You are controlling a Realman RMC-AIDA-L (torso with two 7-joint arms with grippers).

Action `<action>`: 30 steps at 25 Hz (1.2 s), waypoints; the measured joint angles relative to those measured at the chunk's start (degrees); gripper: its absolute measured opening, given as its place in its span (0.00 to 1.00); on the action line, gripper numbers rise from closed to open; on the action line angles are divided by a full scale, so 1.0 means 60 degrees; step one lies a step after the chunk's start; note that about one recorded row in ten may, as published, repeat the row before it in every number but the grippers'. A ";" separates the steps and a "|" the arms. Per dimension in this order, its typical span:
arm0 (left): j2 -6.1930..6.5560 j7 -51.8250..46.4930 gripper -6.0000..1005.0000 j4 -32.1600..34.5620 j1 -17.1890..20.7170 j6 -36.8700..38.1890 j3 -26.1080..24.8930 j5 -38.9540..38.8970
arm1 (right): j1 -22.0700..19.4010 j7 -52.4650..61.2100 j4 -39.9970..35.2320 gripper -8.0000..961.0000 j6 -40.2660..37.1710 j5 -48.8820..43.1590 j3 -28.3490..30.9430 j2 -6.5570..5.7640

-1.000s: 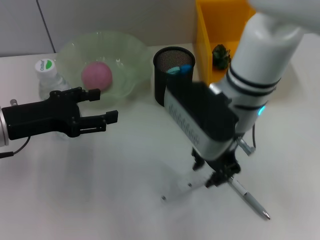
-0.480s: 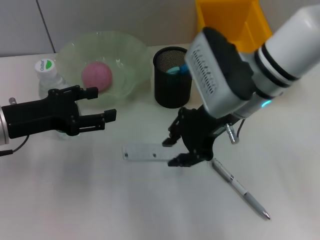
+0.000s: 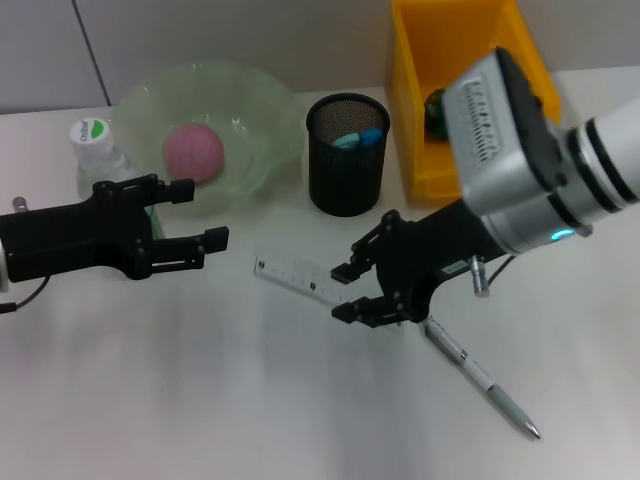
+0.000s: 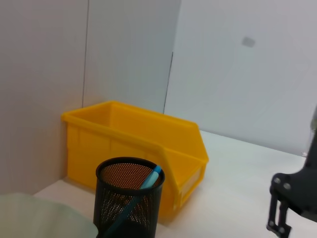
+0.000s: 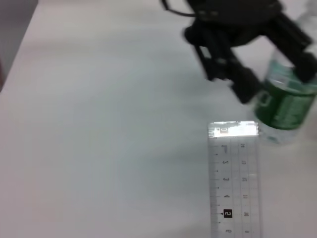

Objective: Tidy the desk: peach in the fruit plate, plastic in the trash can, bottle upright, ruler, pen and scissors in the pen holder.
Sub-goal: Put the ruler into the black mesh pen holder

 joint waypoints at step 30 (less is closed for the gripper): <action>-0.0194 0.0508 0.83 -0.0076 -0.0052 0.0275 0.0016 0.0448 | -0.0701 -0.3881 0.3594 0.41 0.1709 0.6838 0.2074 -0.0014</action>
